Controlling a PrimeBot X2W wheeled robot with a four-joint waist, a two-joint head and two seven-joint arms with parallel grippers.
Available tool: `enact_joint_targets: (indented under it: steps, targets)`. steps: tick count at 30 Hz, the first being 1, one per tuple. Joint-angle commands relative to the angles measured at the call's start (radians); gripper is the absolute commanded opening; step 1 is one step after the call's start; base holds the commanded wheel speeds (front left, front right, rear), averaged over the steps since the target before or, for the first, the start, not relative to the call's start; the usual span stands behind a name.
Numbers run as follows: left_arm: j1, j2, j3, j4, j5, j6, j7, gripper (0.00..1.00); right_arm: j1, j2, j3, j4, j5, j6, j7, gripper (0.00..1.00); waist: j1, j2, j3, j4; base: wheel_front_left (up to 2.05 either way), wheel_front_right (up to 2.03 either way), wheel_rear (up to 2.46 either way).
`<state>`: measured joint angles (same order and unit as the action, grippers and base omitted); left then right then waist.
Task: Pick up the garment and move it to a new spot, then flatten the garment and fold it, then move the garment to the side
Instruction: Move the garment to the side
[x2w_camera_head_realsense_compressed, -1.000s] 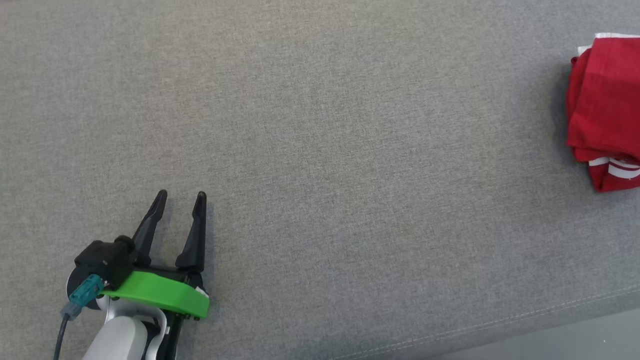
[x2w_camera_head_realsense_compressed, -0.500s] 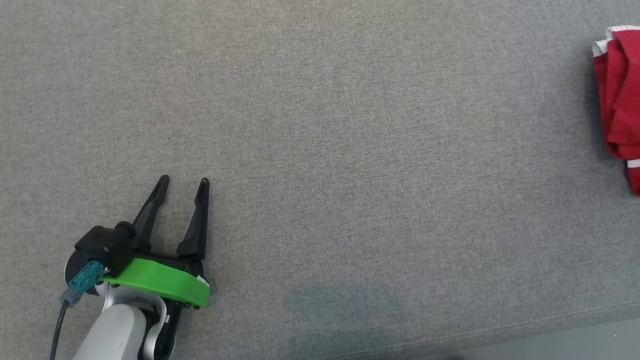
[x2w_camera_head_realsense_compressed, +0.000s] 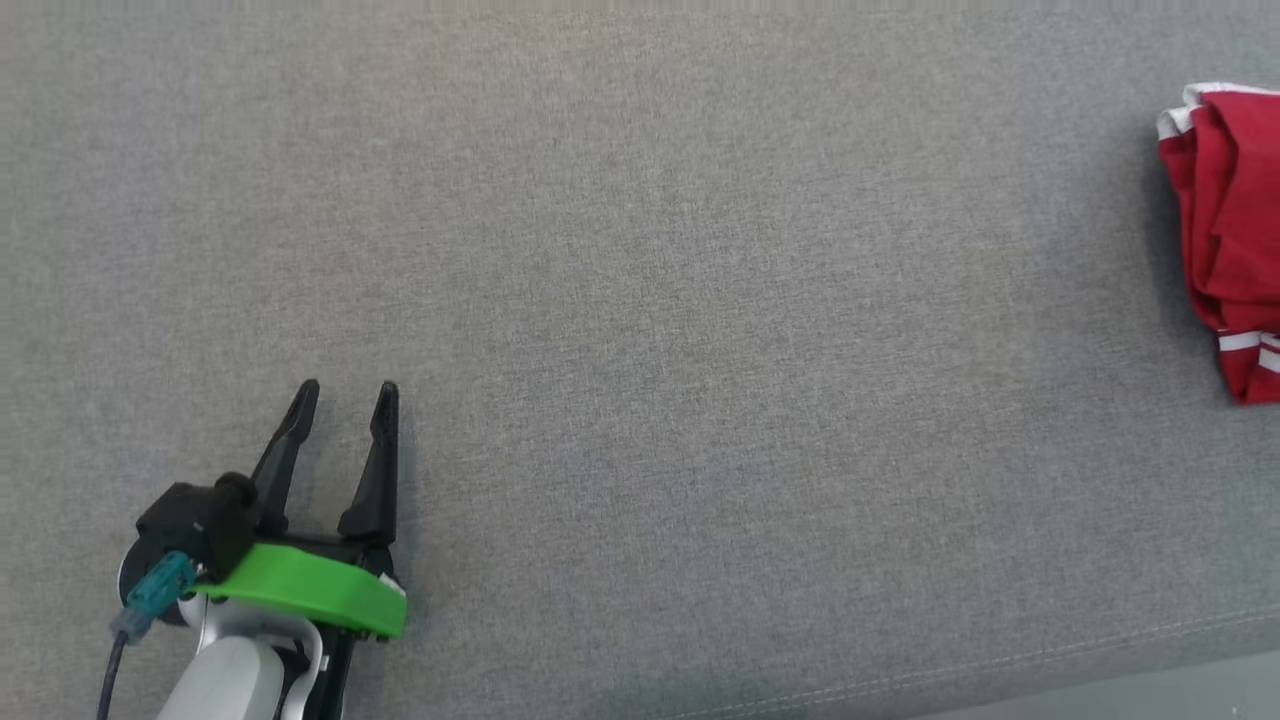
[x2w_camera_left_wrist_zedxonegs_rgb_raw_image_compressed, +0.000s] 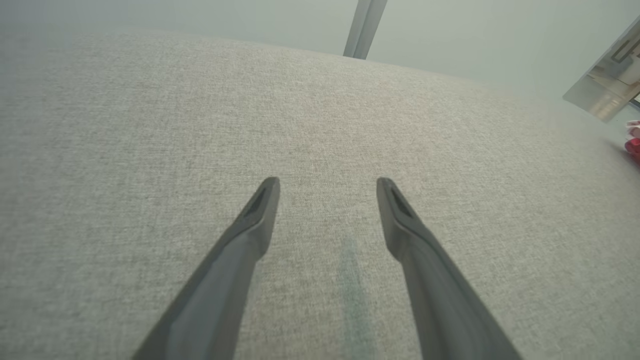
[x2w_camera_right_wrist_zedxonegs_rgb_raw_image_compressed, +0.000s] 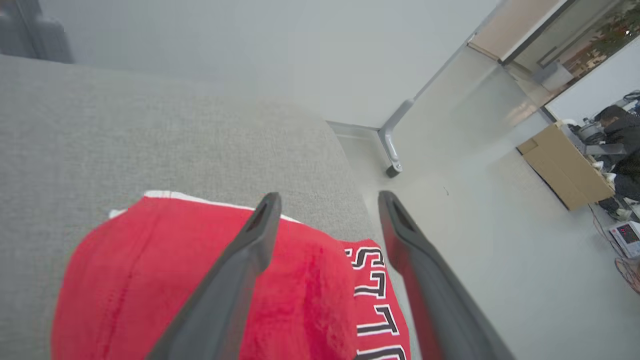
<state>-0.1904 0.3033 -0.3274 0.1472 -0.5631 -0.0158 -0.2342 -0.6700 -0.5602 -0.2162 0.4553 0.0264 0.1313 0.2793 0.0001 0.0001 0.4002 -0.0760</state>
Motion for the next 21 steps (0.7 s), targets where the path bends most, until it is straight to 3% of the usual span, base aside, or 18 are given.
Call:
enact_joint_targets:
  steps: [1, 8, 16, 21]
  targets:
    - [0.018, 0.004, 0.003, 0.005, -0.007, 0.005, -0.005, 1.0, 0.01, 0.01, 0.009, -0.012, 0.007, -0.001, -0.023, 1.0, -0.0001, -0.0001, -0.055, -0.001, 0.0, 0.0, 0.0]
    - [0.104, -0.003, 0.036, 0.021, -0.023, 0.026, -0.021, 1.0, 0.116, 0.066, 0.088, -0.174, 0.097, -0.001, -0.214, 1.0, -0.0001, -0.0001, -0.204, 0.017, 0.0, 0.0, 0.0]
    - [0.211, -0.028, 0.088, 0.045, -0.032, 0.045, -0.03, 1.0, 0.361, 0.178, 0.134, -0.303, 0.162, -0.001, -0.298, 1.0, -0.0001, -0.0001, -0.331, 0.068, 0.0, 0.0, 0.0]
    - [0.253, -0.046, 0.123, 0.052, 0.001, 0.041, -0.031, 1.0, 0.506, 0.252, 0.14, -0.298, 0.144, -0.001, -0.354, 1.0, -0.0001, -0.0001, -0.374, 0.108, 0.0, 0.0, 0.0]
